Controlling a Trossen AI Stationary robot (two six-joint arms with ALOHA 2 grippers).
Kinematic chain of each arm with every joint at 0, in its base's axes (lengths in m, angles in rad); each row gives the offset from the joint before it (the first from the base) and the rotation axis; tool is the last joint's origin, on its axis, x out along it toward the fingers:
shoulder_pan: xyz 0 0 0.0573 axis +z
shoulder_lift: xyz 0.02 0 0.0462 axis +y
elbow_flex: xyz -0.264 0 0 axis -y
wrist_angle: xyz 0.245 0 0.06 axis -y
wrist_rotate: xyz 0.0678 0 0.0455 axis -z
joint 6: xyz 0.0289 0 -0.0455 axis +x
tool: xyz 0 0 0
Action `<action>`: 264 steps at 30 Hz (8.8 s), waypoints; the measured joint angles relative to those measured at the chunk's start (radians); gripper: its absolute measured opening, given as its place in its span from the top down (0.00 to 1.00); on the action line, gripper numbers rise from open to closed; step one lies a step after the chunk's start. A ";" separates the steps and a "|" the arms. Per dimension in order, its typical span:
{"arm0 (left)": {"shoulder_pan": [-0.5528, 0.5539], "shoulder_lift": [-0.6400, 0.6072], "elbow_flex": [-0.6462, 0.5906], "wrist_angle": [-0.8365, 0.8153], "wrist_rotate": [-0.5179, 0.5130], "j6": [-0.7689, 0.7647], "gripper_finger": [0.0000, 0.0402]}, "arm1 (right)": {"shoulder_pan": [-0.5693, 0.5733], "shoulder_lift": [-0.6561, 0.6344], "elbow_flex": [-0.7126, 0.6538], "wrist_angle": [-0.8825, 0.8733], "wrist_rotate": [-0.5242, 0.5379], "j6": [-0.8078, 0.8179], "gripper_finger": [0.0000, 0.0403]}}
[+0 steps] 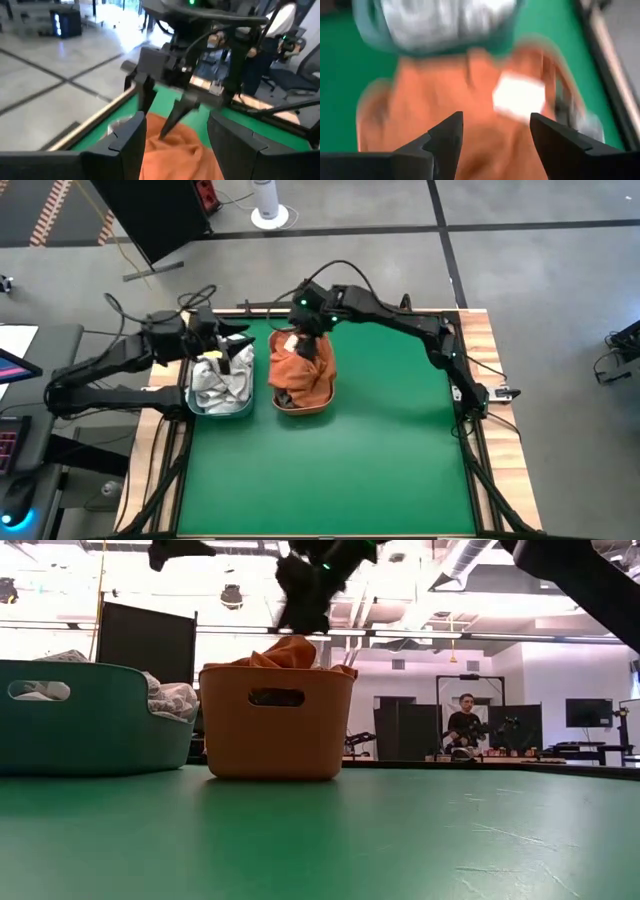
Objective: Sort towels by color in basket
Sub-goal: Put the orange towel into the orange bin, then return to Home Position
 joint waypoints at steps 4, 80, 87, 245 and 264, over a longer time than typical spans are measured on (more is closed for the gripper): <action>-0.010 0.066 -0.032 0.009 -0.001 -0.015 0.50 | -0.025 -0.009 -0.001 -0.223 0.003 -0.069 0.37; 0.151 0.858 -0.280 0.603 0.306 -0.011 0.50 | 0.238 -0.181 -0.124 -0.196 0.127 0.285 0.55; 0.149 0.739 -0.239 0.580 0.333 -0.047 0.50 | 0.231 -0.181 -0.124 -0.196 0.127 0.269 0.55; -0.245 -0.727 -0.769 0.236 0.014 -0.419 0.97 | 0.114 -2.202 -2.111 1.012 0.359 0.813 0.69; -0.363 -0.725 -0.917 0.473 -0.109 -0.420 1.00 | 0.219 -2.198 -2.342 1.447 0.434 0.830 0.73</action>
